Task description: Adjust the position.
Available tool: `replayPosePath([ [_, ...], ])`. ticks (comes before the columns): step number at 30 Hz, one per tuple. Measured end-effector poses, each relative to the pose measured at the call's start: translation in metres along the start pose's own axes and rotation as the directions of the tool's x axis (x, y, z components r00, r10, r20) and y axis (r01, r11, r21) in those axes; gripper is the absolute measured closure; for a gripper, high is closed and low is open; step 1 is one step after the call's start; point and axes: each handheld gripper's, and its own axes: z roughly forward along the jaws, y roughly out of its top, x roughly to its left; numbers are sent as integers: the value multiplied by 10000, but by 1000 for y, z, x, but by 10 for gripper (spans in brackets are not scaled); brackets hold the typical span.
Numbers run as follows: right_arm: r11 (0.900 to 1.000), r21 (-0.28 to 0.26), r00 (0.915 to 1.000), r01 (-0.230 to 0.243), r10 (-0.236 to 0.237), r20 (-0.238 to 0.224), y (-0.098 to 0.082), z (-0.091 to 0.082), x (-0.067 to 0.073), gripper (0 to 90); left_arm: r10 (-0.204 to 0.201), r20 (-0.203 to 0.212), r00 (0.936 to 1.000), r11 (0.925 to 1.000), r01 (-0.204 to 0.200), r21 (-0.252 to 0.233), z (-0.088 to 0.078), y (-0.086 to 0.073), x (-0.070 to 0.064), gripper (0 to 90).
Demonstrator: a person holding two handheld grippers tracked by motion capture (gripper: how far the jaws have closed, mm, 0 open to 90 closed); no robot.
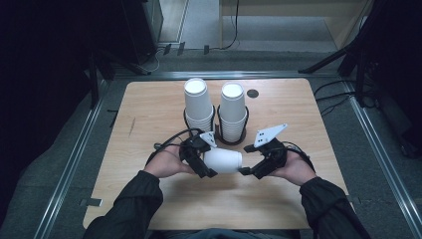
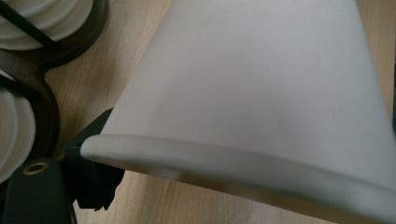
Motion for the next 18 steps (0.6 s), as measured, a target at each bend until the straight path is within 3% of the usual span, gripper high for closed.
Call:
replayPosePath([
  [11,9970,671,9989,376,-356,-317,3,18,6,183,206,320,9993,9989,-219,407,11,10,-10,113],
  [14,9908,1065,9963,835,-809,-284,2,25,8,184,172,440,9989,9989,-191,432,12,12,-12,113],
  [18,9848,1395,9944,1035,-995,-354,1,33,10,193,96,498,9987,9989,-119,454,12,14,-13,113],
])
